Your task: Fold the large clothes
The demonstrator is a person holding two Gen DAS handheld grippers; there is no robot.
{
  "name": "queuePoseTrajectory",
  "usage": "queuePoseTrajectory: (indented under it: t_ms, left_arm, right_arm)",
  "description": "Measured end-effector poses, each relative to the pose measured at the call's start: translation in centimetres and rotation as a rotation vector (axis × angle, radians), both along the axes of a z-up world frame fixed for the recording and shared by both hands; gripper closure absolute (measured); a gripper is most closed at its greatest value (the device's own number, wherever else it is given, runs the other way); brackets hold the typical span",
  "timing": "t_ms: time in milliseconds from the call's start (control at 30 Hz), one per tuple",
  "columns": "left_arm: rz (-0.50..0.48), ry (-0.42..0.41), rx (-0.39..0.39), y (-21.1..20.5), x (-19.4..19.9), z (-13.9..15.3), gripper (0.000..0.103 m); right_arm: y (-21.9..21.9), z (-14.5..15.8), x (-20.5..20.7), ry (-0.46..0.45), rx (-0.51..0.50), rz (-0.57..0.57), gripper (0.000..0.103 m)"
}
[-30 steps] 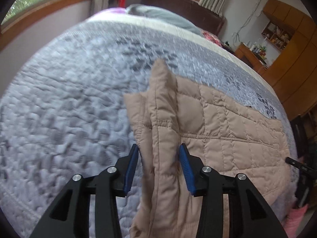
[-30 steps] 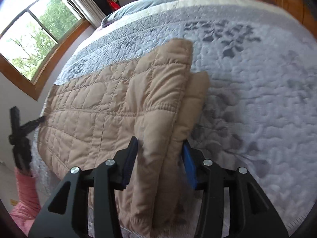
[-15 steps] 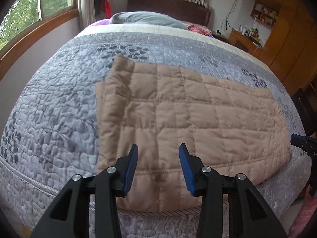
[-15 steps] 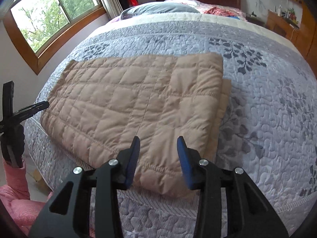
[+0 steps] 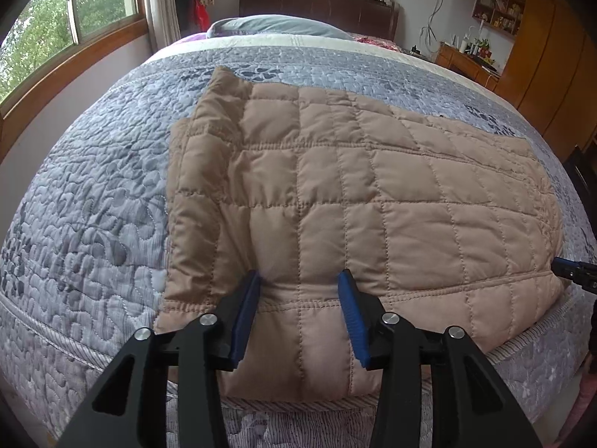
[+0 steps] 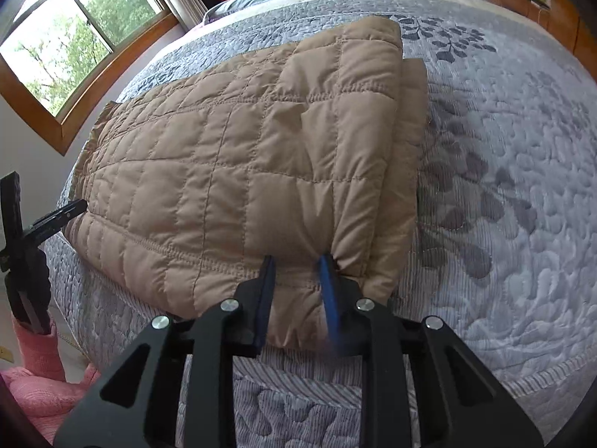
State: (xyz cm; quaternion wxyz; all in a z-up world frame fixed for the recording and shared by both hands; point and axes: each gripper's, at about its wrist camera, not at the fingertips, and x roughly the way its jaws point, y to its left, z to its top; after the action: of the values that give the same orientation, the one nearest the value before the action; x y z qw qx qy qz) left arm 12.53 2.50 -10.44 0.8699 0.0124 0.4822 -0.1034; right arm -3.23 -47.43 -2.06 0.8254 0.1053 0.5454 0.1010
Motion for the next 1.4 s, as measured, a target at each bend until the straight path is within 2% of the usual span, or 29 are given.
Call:
queuePoseTrajectory:
  t_ms: [200,300,567,667,733,900,1033,1400]
  left_arm:
    - [0.009,-0.01,0.023,-0.2,-0.1,0.1,0.058]
    - [0.016,-0.011,0.021,-0.1,-0.1,0.1,0.058]
    - [0.018,-0.014,0.029,-0.2,-0.1,0.2,0.058]
    - [0.02,-0.018,0.038,-0.3,-0.2,0.1,0.058]
    - [0.02,-0.02,0.039,-0.3,-0.2,0.1,0.058]
    - [0.026,-0.017,0.037,-0.3,-0.2,0.1,0.058]
    - [0.045,-0.014,0.036,-0.2,-0.7,0.5,0.055]
    - [0.118,0.016,0.003,2.3,-4.8,2.1,0.047]
  right_arm:
    - [-0.2,0.7,0.0,-0.001,0.013,-0.013,0.079]
    - [-0.2,2.2,-0.4,-0.022,0.0,-0.003,0.075]
    - [-0.1,4.8,-1.5,-0.067,-0.047,0.015,0.075]
    - [-0.2,4.2,-1.5,-0.053,-0.076,0.014,0.075]
    - [-0.3,3.3,-1.2,-0.034,-0.085,0.014,0.079]
    - [0.0,0.2,-0.4,-0.002,-0.124,0.035,0.083]
    - [0.6,0.1,-0.3,0.0,-0.162,0.039,0.084]
    - [0.0,0.1,-0.1,0.008,-0.115,0.03,0.084]
